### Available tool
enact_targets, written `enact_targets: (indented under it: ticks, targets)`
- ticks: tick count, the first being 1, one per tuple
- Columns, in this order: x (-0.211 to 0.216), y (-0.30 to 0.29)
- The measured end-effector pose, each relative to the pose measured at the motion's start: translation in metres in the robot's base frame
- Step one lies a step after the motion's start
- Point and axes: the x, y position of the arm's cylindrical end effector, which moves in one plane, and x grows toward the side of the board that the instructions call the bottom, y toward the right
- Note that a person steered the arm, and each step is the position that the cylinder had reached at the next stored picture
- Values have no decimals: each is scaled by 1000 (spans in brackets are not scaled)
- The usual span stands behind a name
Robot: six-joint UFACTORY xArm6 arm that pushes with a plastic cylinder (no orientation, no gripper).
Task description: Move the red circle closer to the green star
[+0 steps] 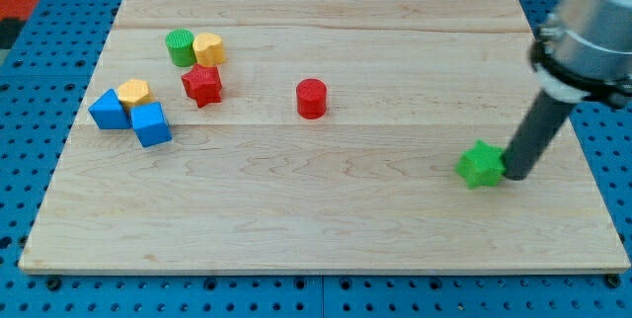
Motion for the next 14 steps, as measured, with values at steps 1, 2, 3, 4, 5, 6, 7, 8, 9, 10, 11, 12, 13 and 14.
enact_targets:
  ticks: [1, 2, 3, 4, 5, 6, 7, 8, 9, 10, 11, 12, 13, 14]
  targets:
    - [-18, 36]
    - [-66, 67]
    - [-88, 67]
    - [-104, 67]
    - [-126, 56]
    - [-168, 5]
    - [-183, -112]
    - [-161, -200]
    - [-106, -221]
    - [-83, -197]
    - [-73, -260]
    - [-41, -164]
    - [-13, -119]
    - [-14, -163]
